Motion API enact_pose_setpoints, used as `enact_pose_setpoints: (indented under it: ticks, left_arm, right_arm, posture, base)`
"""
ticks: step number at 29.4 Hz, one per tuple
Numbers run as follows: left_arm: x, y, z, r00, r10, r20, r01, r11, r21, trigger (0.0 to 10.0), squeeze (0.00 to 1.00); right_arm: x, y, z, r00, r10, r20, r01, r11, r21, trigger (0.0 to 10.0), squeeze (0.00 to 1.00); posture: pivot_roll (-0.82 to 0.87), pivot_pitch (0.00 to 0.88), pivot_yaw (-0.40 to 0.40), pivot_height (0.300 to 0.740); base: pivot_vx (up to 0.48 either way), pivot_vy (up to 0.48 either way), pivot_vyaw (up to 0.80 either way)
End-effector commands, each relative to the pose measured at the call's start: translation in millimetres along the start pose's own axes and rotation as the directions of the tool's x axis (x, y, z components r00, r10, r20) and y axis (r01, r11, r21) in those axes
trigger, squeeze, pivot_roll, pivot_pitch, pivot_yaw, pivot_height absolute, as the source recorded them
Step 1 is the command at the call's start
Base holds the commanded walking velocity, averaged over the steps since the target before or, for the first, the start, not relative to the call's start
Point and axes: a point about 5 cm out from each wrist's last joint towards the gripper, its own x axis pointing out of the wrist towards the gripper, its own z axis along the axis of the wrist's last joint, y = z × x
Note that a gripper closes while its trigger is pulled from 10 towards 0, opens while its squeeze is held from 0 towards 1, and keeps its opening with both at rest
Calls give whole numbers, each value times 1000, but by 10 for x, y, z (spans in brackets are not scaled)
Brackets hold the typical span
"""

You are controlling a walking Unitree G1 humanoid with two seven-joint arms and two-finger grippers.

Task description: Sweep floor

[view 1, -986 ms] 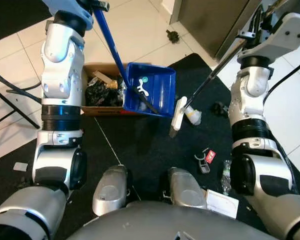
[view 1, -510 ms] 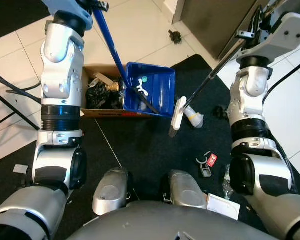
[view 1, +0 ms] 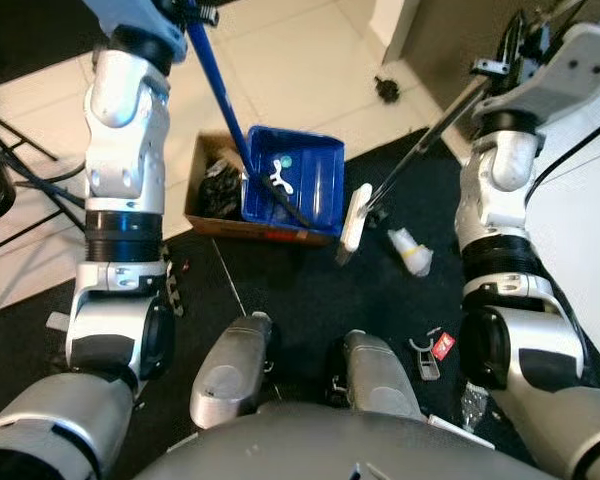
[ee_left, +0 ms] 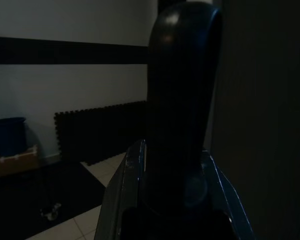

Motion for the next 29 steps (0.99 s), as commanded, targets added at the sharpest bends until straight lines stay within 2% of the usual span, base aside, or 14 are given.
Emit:
enact_pose_setpoints:
  ticks: [1,11,21,29]
  left_arm:
    - [19,-21,80,999,-16,49,15,1000,14,10000,0]
    - [4,-15,49,999,-12,41,11,1000,14,10000,0]
    - [-101,-2,-119,1000,11,-13,-10,1000,10,10000,0]
    - [-105,5,-141,1000,22,-21,-22,1000,11,10000,0]
  right_arm:
    - [24,-12,37,1000,-2,16,2,1000,-3,10000,0]
    - [20,-1,21,1000,8,8,-8,1000,-6,10000,0]
    - [-58,59,-94,999,33,-42,-34,999,-7,10000,0]
    - [-33,67,-78,999,39,-38,-39,999,-7,10000,0]
  posture:
    - [143,0,12,740]
    - [146,0,7,740]
    - [154,0,-2,740]
    - [154,0,-7,740]
  base:
    - [0,0,0]
    - [0,0,0]
    - [0,0,0]
    - [0,0,0]
